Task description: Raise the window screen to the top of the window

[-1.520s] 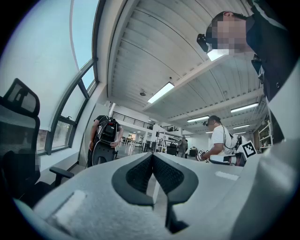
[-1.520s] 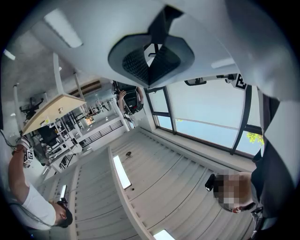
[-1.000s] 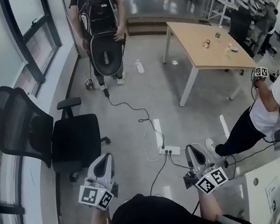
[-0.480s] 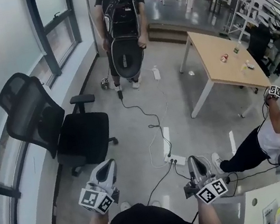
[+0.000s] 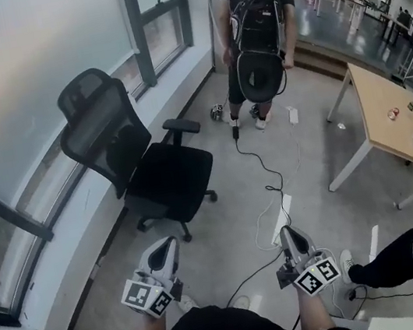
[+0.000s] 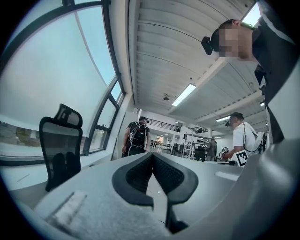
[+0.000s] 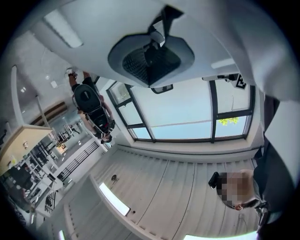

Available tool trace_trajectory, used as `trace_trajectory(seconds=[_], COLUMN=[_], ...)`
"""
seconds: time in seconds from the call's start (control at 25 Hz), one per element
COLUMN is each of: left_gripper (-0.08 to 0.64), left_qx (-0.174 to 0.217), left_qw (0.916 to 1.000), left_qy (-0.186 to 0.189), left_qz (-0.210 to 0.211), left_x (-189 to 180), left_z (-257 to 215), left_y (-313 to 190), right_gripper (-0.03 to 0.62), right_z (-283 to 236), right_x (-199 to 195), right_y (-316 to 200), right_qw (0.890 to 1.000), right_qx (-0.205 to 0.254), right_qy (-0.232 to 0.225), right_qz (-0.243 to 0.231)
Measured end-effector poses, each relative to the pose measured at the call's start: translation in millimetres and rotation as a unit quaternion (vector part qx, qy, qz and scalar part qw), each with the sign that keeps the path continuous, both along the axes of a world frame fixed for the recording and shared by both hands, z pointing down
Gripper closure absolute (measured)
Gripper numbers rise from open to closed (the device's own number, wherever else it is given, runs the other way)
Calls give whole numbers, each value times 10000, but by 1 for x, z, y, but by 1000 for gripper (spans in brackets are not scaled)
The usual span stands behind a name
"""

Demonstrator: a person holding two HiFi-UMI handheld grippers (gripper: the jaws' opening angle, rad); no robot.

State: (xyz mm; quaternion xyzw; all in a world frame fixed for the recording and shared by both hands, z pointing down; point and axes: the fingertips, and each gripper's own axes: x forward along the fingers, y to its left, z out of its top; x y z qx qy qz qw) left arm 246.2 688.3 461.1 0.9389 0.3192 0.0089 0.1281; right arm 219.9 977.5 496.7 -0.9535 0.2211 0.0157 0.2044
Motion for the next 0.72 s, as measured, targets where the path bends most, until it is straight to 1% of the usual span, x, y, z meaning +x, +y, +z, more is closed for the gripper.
trace_trajectory(seconds=[0.12,0.24,0.32,0.48,0.64,0.72], left_gripper=[558,557,558,558,557,558], left_qx=[-131,-169,-126,-50,90,166], left_qw=[9994,9989,9983,9959,9915,9888], left_qy=[53,136,240,365,510,659], left_qz=[-320,-423,-507,-832,-1195,-1326], left_x=[-1,-1,-1,0,0,6], left_z=[-4,-9,-15,-21,-26,-34], left_y=[-29,-54,-74,-127,-183,-207], right_gripper=[589,589,589,589,589,589], right_z=[-9,-15,-18,-23,-30,-37], right_x=[11,19,26,41,55,68], right_y=[-30,-59,-80,-129,-184,-216], right_qw=[9996,9990,9985,9971,9945,9923], right_qx=[5,38,44,16,-78,-121], right_qy=[60,63,62,113,199,284], right_qz=[-290,-440,-535,-750,-1029,-1200])
